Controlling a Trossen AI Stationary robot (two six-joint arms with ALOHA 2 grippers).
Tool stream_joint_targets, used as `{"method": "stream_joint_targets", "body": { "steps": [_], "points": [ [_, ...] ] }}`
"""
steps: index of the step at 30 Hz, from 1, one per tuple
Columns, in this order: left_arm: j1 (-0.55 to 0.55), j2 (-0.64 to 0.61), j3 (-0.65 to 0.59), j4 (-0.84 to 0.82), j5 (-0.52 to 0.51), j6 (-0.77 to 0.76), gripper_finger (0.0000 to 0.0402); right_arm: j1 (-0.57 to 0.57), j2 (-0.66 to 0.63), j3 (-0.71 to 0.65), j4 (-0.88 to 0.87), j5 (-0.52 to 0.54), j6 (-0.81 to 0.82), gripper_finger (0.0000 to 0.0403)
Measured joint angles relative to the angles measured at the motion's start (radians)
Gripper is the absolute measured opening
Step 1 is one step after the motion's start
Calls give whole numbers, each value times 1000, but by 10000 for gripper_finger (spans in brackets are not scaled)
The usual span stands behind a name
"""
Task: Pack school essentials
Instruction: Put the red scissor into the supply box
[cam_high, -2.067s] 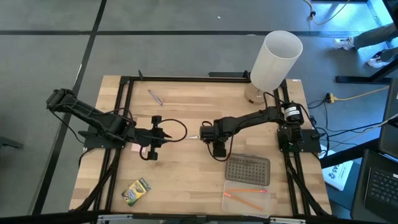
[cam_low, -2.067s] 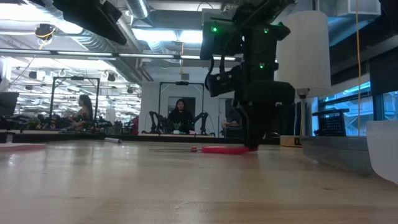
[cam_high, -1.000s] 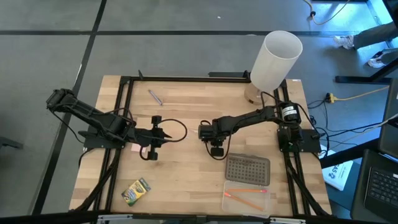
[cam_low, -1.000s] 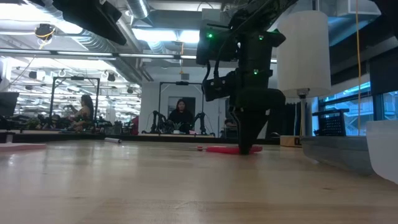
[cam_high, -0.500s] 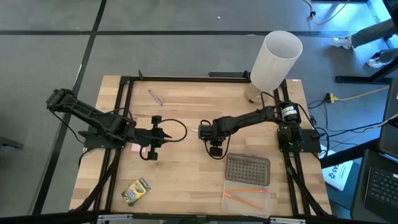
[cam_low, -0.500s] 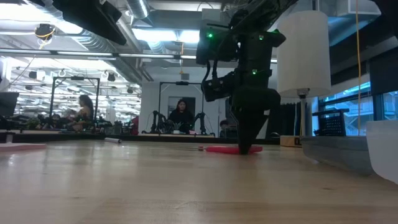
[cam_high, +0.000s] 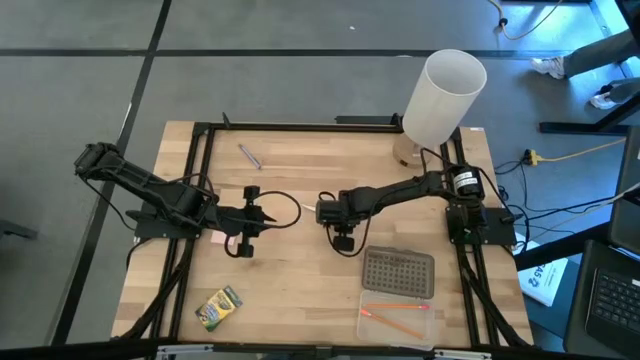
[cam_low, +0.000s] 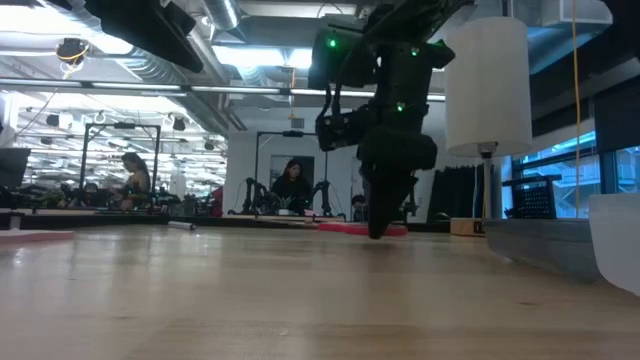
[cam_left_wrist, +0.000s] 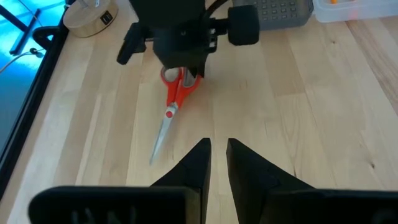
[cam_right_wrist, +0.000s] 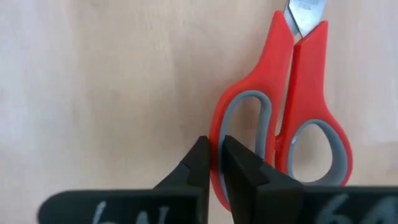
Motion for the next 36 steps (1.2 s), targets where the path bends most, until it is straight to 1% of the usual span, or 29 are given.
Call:
{"method": "stream_joint_targets", "body": {
  "steps": [3, 9, 17, 21, 24, 28, 30, 36],
  "points": [
    [0, 0, 0, 0, 0, -1, 47, 16, -8, 18, -29, 2, 6, 27],
    [0, 0, 0, 5, 0, -2, 47, 62, -11, 95, -148, 80, 15, 33],
    [0, 0, 0, 5, 0, -2, 47, 139, -14, 231, -286, 76, 43, 30],
    [-1, 0, 0, 4, 3, -2, 47, 182, -16, 320, -408, 98, 101, 32],
    [-10, -2, 0, 4, 43, 1, 47, 216, -16, 377, -508, 109, 140, 29],
    [-33, -11, -1, 3, 77, 1, 47, 262, -16, 430, -578, 99, 213, 31],
    [-47, -16, -1, 8, 76, 1, 47, 289, -17, 454, -600, 74, 260, 33],
    [-89, -20, -1, 47, 76, 2, 47, 403, -17, 504, -638, 57, 404, 31]
  ]
}}
